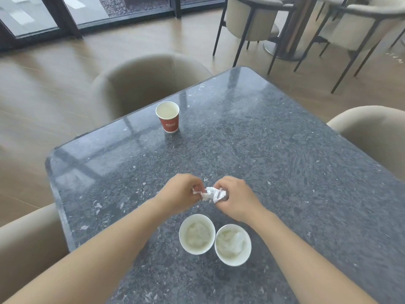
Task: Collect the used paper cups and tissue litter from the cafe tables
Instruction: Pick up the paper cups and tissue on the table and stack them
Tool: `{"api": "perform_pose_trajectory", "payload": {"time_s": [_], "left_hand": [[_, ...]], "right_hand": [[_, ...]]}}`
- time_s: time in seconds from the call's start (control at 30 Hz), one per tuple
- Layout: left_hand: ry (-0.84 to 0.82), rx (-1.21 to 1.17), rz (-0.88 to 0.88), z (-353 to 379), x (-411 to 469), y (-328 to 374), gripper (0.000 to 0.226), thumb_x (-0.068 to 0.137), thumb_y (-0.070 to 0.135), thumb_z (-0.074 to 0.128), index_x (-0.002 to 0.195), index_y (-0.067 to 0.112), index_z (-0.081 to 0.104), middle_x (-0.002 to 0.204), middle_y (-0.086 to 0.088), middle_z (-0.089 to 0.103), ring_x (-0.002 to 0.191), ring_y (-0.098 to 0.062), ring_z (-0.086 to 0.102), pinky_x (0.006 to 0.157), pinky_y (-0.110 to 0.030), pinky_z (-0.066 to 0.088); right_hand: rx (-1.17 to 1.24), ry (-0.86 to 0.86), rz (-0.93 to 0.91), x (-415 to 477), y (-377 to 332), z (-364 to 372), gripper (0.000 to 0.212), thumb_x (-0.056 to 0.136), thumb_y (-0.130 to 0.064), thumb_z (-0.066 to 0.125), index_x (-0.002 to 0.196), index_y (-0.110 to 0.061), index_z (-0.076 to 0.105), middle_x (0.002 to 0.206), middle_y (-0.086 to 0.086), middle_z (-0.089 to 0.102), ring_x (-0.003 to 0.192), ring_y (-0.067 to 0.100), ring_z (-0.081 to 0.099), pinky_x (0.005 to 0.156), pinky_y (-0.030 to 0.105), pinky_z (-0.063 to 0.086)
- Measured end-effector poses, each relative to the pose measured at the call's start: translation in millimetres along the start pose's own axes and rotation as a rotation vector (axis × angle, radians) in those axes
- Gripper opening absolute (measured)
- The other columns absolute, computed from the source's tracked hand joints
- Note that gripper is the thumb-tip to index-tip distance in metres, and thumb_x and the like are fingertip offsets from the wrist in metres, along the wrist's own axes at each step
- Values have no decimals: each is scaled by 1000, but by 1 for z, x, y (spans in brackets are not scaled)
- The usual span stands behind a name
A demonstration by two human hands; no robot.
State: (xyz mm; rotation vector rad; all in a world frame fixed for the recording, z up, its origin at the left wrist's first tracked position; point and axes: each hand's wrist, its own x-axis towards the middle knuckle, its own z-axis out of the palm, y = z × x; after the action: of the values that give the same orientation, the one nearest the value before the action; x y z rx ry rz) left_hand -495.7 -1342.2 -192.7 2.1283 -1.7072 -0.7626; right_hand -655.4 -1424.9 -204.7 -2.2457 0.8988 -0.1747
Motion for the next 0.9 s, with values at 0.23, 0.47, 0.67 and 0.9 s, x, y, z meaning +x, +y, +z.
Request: {"api": "perform_pose_trajectory", "payload": {"time_s": [0.23,0.47,0.67,0.9], "left_hand": [[71,-116,79,-31,-69,40,9,75,15,69,81,22,69,77,9,63,68,-11,59,67,-25,49],[43,-72,-141,-6,-104,36,14,78,14,64,90,20,66,87,7,64,74,-12,53,68,-22,40],[135,-190,-162,-7,-116,45,27,78,9,65,104,20,64,102,4,66,74,-13,57,74,-23,44],[123,-138,-159,-13,-137,38,37,80,0,48,105,21,64,105,6,65,82,-12,57,73,-21,42]], "right_hand": [[119,77,-3,-75,-43,-34,15,66,-12,62,74,-25,64,72,-12,61,68,4,53,55,13,36],[-28,9,142,-97,-57,-13,20,74,-11,57,87,-24,67,93,-4,65,86,14,56,63,20,34],[-84,45,174,-90,-68,-4,30,76,-8,56,102,-21,62,105,3,61,96,20,56,73,23,40],[-53,19,149,-94,-74,2,33,77,-9,58,108,-20,60,106,0,62,89,17,58,79,28,48]]}}
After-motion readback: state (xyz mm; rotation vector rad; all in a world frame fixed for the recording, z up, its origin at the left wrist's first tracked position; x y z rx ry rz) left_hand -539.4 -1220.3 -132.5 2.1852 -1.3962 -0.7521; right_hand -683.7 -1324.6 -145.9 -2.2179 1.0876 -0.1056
